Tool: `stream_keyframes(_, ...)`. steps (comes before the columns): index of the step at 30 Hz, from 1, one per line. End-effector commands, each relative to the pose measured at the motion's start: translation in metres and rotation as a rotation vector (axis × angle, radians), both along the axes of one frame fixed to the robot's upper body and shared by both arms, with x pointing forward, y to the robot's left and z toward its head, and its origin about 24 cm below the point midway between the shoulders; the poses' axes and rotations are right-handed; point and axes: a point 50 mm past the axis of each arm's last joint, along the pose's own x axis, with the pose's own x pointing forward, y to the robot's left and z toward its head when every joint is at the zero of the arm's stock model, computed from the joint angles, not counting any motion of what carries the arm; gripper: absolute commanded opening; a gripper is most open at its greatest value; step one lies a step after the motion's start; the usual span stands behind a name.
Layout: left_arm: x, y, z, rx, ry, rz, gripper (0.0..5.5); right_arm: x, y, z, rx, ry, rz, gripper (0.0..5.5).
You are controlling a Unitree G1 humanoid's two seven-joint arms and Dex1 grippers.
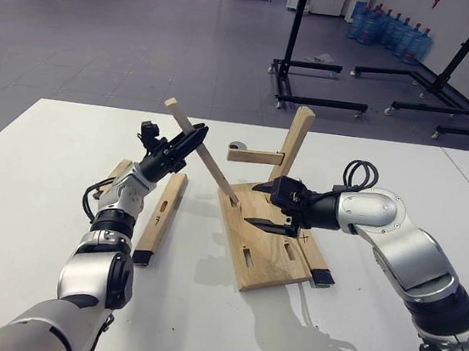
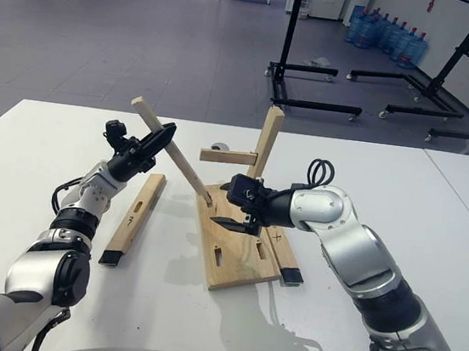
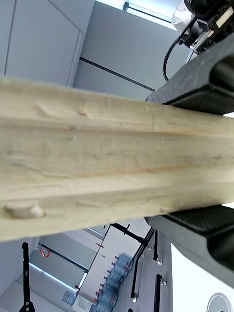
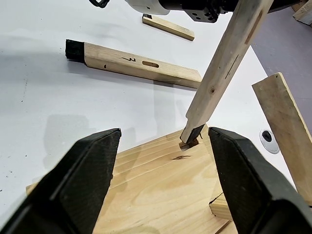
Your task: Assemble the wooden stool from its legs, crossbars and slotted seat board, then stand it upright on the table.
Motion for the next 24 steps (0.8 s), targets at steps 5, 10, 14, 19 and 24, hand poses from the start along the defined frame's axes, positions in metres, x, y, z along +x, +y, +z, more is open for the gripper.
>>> stream_keyframes(5, 0.008, 0.0, 0.002, 0.125, -0.026, -0.003, 2.02, -0.001, 0.005, 0.002, 0.003, -0.008, 0.017, 3.32)
stream_keyframes(10, 0.008, 0.0, 0.002, 0.126, -0.03, -0.014, 2.02, -0.003, 0.007, 0.001, 0.006, -0.005, 0.026, 3.32)
stream_keyframes(14, 0.009, -0.003, 0.004, 0.117, -0.044, -0.033, 2.02, -0.004, 0.009, 0.001, 0.011, -0.003, 0.029, 3.32)
stream_keyframes(19, 0.009, -0.008, 0.0, 0.123, -0.028, -0.047, 2.02, -0.003, 0.01, 0.001, 0.012, -0.002, 0.032, 3.32)
stream_keyframes(24, 0.011, -0.012, 0.0, 0.158, -0.027, -0.044, 2.02, 0.005, 0.003, 0.001, -0.027, -0.026, -0.026, 3.32)
